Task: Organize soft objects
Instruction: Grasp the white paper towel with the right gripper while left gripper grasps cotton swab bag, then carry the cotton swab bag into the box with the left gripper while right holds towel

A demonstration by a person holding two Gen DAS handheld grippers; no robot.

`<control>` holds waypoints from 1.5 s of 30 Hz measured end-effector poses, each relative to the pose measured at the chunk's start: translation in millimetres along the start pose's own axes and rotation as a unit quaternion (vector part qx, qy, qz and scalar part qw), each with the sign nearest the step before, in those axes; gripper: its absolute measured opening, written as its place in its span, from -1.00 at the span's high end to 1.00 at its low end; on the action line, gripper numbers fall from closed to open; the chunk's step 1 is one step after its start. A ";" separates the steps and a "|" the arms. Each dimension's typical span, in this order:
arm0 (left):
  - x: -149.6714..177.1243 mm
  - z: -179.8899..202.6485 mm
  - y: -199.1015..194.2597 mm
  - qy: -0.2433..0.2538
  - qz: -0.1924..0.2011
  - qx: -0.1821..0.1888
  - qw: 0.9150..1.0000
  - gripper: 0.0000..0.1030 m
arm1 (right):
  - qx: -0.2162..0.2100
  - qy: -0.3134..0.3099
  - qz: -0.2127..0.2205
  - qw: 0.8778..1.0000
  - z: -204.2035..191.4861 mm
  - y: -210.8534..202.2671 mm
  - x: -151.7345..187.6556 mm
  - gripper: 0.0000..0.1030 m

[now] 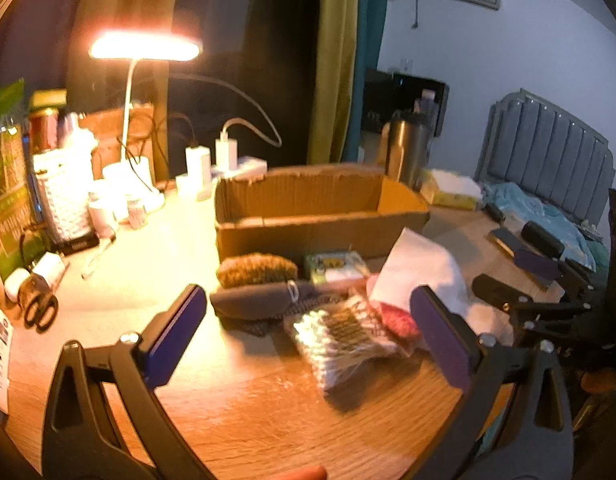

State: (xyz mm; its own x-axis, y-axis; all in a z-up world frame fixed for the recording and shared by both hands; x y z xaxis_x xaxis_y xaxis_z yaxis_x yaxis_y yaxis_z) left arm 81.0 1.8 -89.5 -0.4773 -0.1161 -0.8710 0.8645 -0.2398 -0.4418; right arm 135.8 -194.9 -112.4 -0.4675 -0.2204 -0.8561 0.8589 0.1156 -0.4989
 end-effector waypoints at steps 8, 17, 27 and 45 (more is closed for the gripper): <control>16.2 -0.9 35.4 -0.015 -0.058 -0.012 0.998 -0.99 | -0.059 -0.024 -0.042 0.997 -10.2 31.9 13.5 -0.73; 32.6 3.2 71.6 -0.019 -0.121 -0.022 0.992 -0.97 | -0.096 -0.022 -0.061 0.993 -4.1 48.0 21.2 -0.22; 36.7 7.3 89.0 -0.021 -0.157 -0.004 0.987 -0.49 | -0.127 -0.025 -0.033 0.991 -3.5 38.4 24.2 0.81; 36.9 13.3 70.1 -0.033 -0.134 0.043 0.989 -0.14 | -0.109 -0.007 0.037 0.993 34.0 -3.6 -17.1 0.81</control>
State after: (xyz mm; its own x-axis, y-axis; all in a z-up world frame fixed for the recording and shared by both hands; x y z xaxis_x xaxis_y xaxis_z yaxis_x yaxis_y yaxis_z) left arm 121.9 -32.1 -149.7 -0.7000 -0.0989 -0.7072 0.6893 -0.3522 -0.6331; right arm 147.9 -224.4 -91.4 -0.4006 -0.2160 -0.8904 0.8245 0.3389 -0.4532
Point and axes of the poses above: each gripper's, at about its wrist camera, not at the fingertips, and y roughly the way its jaws point, z to its right, x to its underside, the point moved 2 cm from there along y, roughly the way its jaws point, and after that the axes turned 13 degrees about x, right-handed, at the moved point
